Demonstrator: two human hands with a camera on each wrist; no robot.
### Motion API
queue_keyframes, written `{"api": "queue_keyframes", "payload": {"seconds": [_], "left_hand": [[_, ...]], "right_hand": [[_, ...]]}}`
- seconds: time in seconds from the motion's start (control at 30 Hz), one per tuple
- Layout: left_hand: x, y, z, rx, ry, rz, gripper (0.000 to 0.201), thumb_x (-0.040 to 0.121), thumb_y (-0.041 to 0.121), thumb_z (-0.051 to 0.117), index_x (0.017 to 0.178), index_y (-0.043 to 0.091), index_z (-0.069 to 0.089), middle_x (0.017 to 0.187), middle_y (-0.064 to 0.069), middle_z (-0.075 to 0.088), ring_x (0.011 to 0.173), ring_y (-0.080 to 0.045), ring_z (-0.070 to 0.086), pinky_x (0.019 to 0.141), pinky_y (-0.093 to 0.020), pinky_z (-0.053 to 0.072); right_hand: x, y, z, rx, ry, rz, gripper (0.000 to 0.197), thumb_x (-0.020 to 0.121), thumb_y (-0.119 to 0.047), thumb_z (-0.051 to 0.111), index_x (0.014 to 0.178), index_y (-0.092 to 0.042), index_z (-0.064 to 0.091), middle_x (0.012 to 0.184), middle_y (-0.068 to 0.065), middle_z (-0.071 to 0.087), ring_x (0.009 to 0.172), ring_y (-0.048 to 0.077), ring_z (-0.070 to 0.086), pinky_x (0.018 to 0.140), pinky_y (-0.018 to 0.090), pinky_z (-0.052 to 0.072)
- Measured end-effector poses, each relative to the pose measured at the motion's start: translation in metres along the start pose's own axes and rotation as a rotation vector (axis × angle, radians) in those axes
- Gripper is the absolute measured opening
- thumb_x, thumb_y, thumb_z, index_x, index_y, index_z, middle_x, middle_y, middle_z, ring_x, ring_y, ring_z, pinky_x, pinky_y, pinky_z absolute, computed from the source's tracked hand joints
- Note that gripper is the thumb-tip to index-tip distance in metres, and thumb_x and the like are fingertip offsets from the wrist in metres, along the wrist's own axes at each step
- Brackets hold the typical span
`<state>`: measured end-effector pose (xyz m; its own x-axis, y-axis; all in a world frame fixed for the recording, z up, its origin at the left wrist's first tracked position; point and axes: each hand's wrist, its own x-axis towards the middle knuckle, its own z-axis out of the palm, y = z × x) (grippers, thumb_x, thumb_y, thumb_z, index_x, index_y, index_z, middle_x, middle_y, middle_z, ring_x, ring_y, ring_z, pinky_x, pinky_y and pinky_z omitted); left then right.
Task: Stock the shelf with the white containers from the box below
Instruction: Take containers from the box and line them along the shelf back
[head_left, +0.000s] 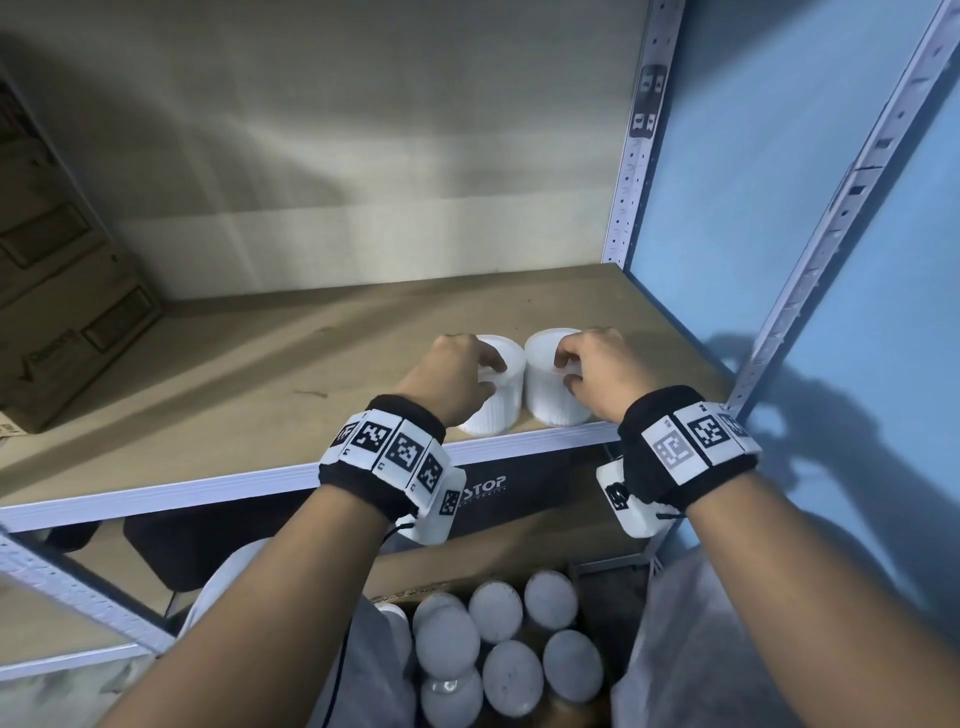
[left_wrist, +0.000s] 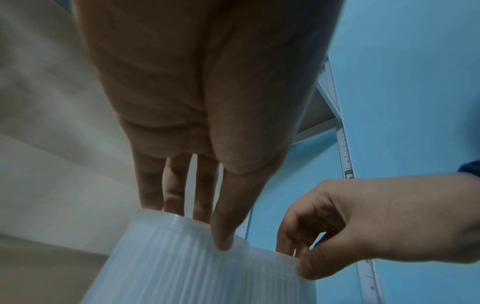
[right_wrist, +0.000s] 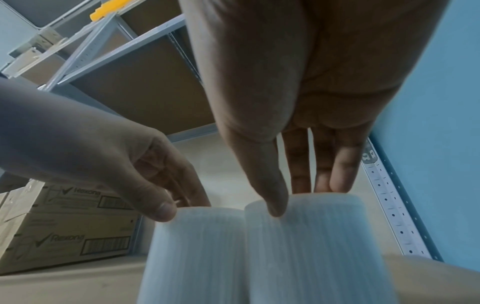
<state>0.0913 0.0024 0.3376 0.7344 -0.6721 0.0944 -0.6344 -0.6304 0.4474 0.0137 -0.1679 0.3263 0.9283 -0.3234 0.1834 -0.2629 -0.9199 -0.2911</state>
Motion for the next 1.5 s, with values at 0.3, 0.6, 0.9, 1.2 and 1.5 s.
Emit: {"api": "queue_keyframes", "payload": {"seconds": [0.3,0.6,0.9,1.2,1.5], "left_hand": [[0.048,-0.006,0.008,0.003,0.017,-0.031,0.034,0.090,0.008,0.055,0.120,0.018,0.066,0.132,-0.007,0.058,0.118,-0.022,0.057,0.093,-0.024,0.043],[0.109,-0.018,0.011,-0.015,0.006,-0.076,0.034,0.090,0.007,0.052,0.119,0.019,0.067,0.128,-0.006,0.061,0.115,-0.023,0.059,0.088,-0.023,0.043],[0.180,-0.030,0.010,0.014,0.021,-0.060,0.034,0.091,0.005,0.051,0.118,0.018,0.067,0.127,-0.007,0.061,0.112,-0.024,0.060,0.084,-0.019,0.041],[0.241,-0.043,0.018,0.003,0.056,-0.068,0.034,0.090,0.004,0.049,0.115,0.016,0.068,0.125,-0.005,0.062,0.113,-0.022,0.059,0.092,-0.022,0.044],[0.270,-0.053,0.022,0.012,0.090,-0.070,0.034,0.090,0.004,0.049,0.116,0.016,0.068,0.121,-0.006,0.065,0.114,-0.023,0.060,0.093,-0.025,0.046]], "right_hand": [[0.042,0.009,0.007,0.016,0.001,0.038,0.027,0.084,0.001,0.056,0.105,-0.010,0.069,0.115,0.013,0.064,0.108,0.029,0.060,0.095,0.038,0.050],[0.101,0.015,0.007,-0.052,-0.062,0.056,0.024,0.085,-0.002,0.057,0.105,-0.011,0.067,0.111,0.012,0.066,0.103,0.030,0.060,0.088,0.032,0.050],[0.156,0.024,0.004,-0.105,-0.032,0.093,0.024,0.091,-0.008,0.053,0.112,-0.016,0.064,0.116,0.008,0.066,0.107,0.026,0.060,0.083,0.024,0.042],[0.217,0.036,0.017,-0.134,-0.008,0.087,0.030,0.090,0.002,0.050,0.112,-0.011,0.064,0.119,0.011,0.063,0.112,0.029,0.057,0.076,0.025,0.035],[0.253,0.051,0.032,-0.050,0.037,0.063,0.026,0.085,0.002,0.056,0.104,-0.010,0.069,0.113,0.015,0.066,0.106,0.032,0.060,0.089,0.032,0.049]]}}
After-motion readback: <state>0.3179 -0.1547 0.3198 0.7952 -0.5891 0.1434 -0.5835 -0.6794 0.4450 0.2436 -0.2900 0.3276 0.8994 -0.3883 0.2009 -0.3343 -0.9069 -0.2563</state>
